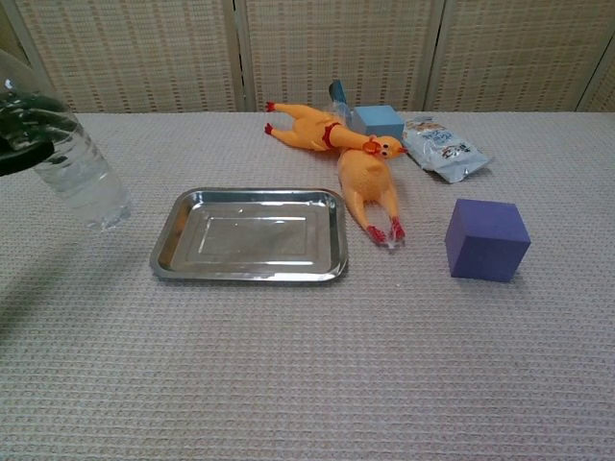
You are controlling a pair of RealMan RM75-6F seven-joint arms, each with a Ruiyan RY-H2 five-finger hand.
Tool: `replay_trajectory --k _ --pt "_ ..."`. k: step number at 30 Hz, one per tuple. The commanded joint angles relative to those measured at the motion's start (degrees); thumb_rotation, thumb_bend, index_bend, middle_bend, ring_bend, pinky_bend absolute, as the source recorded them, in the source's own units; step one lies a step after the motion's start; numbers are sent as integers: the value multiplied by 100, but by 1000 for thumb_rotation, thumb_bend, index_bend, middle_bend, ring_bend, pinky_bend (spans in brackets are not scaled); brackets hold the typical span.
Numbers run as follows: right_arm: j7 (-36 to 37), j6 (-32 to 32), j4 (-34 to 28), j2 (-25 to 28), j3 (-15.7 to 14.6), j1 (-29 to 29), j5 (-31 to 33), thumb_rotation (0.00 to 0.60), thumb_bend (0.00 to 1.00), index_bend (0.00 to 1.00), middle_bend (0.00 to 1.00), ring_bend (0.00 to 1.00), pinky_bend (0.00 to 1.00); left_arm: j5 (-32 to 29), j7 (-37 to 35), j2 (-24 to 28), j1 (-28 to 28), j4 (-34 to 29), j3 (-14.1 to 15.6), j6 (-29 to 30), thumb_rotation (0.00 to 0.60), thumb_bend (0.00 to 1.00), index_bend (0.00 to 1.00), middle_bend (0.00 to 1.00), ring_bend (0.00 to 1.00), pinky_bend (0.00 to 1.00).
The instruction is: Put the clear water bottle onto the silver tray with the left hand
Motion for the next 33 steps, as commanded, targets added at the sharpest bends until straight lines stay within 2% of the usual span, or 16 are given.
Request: replay_trajectory --k 1,4,7,9,15,17,18,21,24,29,33 --pt "37 -14 -11 26 -16 6 -8 600 0 0 0 0 0 -491 -50 -63 -163 692 -321 -179 600 407 323 346 172 250" --pt "28 -59 -16 18 -23 21 3 600 0 0 0 0 0 -315 -142 71 -175 484 -416 106 600 407 323 346 168 246" --pt "-5 -147 -24 2 -42 50 14 600 0 0 0 0 0 -67 46 188 -165 165 -497 565 600 408 323 346 168 244" --pt "-16 -181 -33 3 -57 61 7 600 0 0 0 0 0 -9 139 268 -153 -45 -495 664 600 408 320 346 167 242" --pt "-32 -212 -49 20 -78 71 3 600 0 0 0 0 0 -61 220 371 -100 -289 -194 376 600 410 307 335 157 242" --pt "-30 -213 -51 24 -81 73 3 600 0 0 0 0 0 -64 212 380 -102 -294 -181 374 600 409 305 332 156 241" --pt "-22 -213 -57 22 -77 70 18 600 0 0 0 0 0 -232 140 290 -105 -143 135 -195 600 409 304 330 156 240" --pt "-15 -217 -65 23 -82 71 21 600 0 0 0 0 0 -227 28 162 -164 110 237 -404 600 408 302 327 156 236" --pt "-2 -195 -66 39 -87 64 12 600 0 0 0 0 0 -124 -12 159 -199 96 100 -150 600 406 302 327 156 231" --pt "6 -203 -63 49 -97 66 9 600 0 0 0 0 0 59 243 335 -246 -293 -182 381 600 408 302 326 156 226" --pt "4 -226 -62 50 -113 77 -10 600 0 0 0 0 0 37 372 462 -259 -569 -250 455 600 407 302 326 156 226"
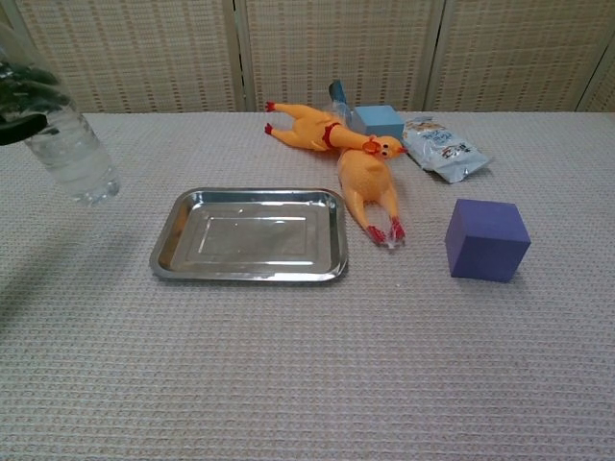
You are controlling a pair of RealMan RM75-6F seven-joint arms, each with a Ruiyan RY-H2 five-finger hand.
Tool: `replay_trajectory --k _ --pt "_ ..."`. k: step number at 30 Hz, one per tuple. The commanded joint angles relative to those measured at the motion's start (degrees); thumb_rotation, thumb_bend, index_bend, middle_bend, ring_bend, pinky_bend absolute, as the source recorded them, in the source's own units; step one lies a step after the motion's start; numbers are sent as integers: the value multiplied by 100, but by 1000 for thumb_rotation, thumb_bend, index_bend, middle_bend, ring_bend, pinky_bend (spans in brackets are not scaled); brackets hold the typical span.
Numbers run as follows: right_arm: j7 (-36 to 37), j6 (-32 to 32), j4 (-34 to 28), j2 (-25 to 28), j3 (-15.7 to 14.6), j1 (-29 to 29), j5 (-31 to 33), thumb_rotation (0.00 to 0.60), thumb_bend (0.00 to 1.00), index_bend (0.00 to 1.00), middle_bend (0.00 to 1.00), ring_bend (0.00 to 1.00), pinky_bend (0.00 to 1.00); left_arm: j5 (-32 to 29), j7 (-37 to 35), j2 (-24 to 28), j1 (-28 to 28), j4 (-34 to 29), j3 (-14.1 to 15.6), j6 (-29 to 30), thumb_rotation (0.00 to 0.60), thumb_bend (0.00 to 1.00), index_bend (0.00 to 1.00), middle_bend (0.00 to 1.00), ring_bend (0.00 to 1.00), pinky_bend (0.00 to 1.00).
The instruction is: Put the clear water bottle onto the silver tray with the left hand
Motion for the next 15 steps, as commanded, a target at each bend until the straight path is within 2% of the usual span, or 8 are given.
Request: replay_trajectory --k 1,6,9,10,15 --pt "3 -6 1 -1 -2 2 5 600 0 0 0 0 0 39 191 128 -37 -284 -102 266 600 407 302 326 156 226" --pt "9 -7 -2 1 -1 4 10 600 0 0 0 0 0 13 245 101 -29 -249 -25 208 600 409 302 325 156 227" --pt "7 18 3 -8 -4 -4 -8 600 0 0 0 0 0 -68 248 35 -35 -80 194 -113 600 408 302 324 156 227" --pt "-3 -8 6 -16 -8 3 -1 600 0 0 0 0 0 -134 239 -83 -39 107 444 -475 600 408 302 324 156 227" --pt "2 -8 6 -17 -4 4 14 600 0 0 0 0 0 -53 116 -313 -130 418 512 -590 600 408 302 323 156 232"
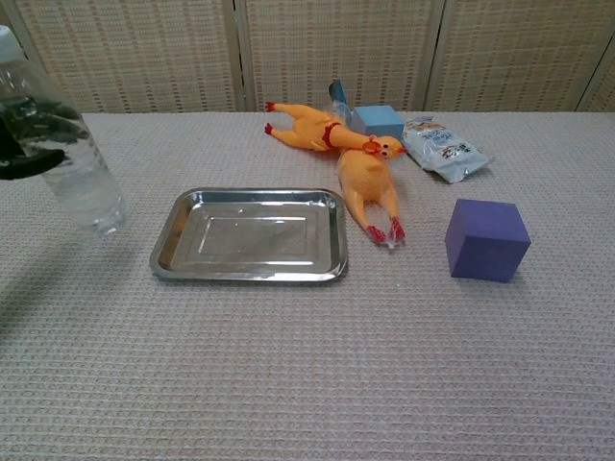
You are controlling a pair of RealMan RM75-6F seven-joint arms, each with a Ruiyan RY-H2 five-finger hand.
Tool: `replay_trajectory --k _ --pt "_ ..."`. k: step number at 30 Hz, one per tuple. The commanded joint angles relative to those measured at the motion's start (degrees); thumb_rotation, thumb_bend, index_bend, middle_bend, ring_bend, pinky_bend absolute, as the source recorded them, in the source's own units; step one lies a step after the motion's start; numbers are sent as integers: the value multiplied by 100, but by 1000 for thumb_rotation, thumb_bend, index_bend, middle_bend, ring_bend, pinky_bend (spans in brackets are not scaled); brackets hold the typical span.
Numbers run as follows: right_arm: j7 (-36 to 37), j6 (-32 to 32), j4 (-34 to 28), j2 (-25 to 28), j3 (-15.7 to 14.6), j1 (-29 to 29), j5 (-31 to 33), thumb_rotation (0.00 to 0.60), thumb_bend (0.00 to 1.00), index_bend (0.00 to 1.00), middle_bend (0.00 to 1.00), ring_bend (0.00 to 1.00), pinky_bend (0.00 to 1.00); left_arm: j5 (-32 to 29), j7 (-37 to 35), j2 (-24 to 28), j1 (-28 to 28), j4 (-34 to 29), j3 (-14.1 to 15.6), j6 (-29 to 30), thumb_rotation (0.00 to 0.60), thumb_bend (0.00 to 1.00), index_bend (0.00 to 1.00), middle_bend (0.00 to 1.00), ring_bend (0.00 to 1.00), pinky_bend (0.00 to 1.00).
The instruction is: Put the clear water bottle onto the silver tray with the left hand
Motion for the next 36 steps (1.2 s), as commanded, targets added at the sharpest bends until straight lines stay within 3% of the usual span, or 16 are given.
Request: replay_trajectory --k 1,9,16,28,33,36 --pt "2 13 3 1 8 -4 10 600 0 0 0 0 0 47 -66 -168 -82 180 89 -62 600 408 302 323 156 234" --pt "-11 -88 22 -11 13 34 67 600 0 0 0 0 0 173 18 -291 -282 -28 -78 68 600 409 302 324 157 238" --pt "-23 -114 28 -18 24 43 108 600 0 0 0 0 0 186 304 -613 -618 -94 -55 -288 600 408 299 323 157 238" --pt "39 -130 38 11 39 56 157 600 0 0 0 0 0 -31 793 -1314 -1063 588 -218 -572 600 409 289 314 153 230" --pt "54 -120 42 13 34 55 146 600 0 0 0 0 0 -91 822 -1463 -1123 848 -192 -662 600 408 277 303 142 193" --pt "58 -122 41 14 29 57 139 600 0 0 0 0 0 -107 858 -1491 -1132 913 -182 -664 600 407 271 297 126 114"
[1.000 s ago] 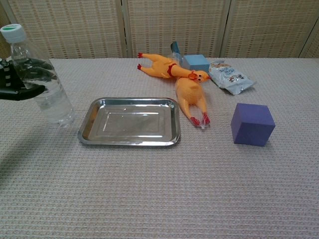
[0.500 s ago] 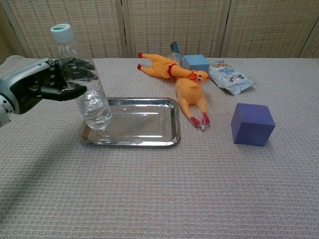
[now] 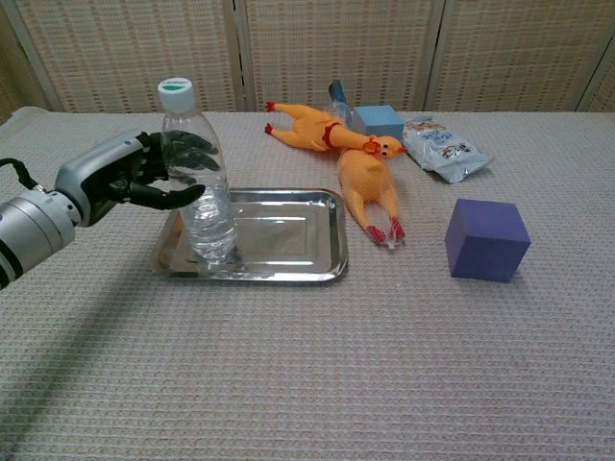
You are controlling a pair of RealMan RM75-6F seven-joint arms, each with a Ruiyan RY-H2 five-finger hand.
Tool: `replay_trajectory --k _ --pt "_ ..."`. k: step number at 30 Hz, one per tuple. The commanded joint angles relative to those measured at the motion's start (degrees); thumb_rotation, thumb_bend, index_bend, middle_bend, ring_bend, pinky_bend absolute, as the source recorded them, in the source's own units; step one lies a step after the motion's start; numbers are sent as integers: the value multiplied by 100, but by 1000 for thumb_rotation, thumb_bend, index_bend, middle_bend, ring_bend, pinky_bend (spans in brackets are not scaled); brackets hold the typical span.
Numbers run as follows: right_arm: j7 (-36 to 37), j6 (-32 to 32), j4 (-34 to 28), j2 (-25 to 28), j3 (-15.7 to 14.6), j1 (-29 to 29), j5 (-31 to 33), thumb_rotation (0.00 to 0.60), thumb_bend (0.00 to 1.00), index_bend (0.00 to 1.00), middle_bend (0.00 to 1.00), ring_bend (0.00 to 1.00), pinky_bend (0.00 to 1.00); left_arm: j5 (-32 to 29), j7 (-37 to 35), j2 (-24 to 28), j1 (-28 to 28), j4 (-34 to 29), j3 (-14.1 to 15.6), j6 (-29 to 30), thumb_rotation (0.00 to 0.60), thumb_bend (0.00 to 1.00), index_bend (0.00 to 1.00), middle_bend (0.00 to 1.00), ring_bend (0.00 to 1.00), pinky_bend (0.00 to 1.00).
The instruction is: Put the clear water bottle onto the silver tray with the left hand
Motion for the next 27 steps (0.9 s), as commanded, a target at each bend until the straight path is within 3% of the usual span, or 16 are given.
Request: replay_trajectory --k 1,5,11,27 --pt "-4 3 -2 0 0 0 -1 600 0 0 0 0 0 -24 76 -18 -6 36 8 10 600 406 266 293 111 66" --pt "-44 -43 -12 0 -10 5 24 600 0 0 0 0 0 -40 164 -18 -4 26 27 16 600 406 207 225 43 1" --pt "-59 -40 -27 -2 -20 4 6 600 0 0 0 0 0 -133 233 38 -6 -36 38 -95 600 401 5 12 0 0" --pt "21 90 -2 1 -46 -27 -107 600 0 0 0 0 0 207 270 531 157 -290 319 147 600 339 0 0 0 0"
